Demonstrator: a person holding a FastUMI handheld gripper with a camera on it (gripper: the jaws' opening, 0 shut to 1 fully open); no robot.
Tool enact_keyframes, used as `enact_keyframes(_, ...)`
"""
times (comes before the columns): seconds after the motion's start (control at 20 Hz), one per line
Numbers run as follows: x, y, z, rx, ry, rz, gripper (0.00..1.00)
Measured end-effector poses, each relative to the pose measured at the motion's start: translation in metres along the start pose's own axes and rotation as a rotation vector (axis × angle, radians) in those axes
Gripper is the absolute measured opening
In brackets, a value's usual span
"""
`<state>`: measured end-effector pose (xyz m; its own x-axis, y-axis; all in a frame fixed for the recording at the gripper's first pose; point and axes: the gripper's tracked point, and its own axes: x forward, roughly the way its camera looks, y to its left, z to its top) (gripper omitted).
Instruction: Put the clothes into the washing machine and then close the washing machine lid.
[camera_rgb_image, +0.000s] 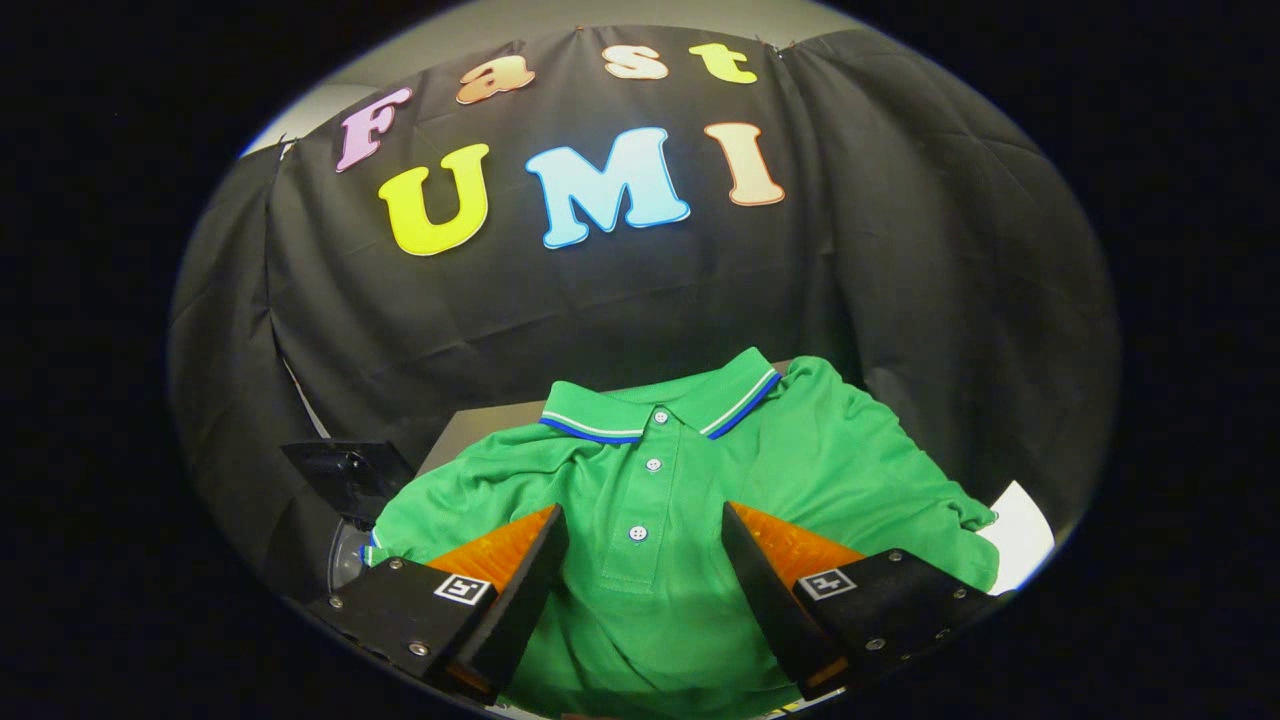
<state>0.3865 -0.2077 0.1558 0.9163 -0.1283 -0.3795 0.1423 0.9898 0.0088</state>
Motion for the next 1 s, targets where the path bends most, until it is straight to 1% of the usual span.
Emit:
enact_keyframes(0.15, 0.005, 0.0, -0.006, -0.05, 0.039, -0.013, 0.95)
enact_keyframes(0.25, 0.003, -0.003, -0.002, -0.039, 0.066, -0.031, 0.96)
enact_keyframes(0.4, 0.002, -0.003, -0.001, -0.004, 0.073, -0.05, 0.95)
enact_keyframes(0.6, 0.002, -0.001, -0.004, -0.054, 0.091, -0.041, 0.93)
enact_keyframes(0.7, 0.001, -0.005, -0.002, -0.048, 0.087, -0.054, 0.93)
enact_keyframes(0.9, 0.0, -0.008, -0.001, -0.013, 0.034, -0.044, 0.89)
enact_keyframes(0.95, 0.001, -0.015, -0.001, -0.001, 0.026, -0.071, 0.85)
enact_keyframes(1.0, 0.002, -0.019, -0.001, 0.013, 0.023, -0.08, 0.79)
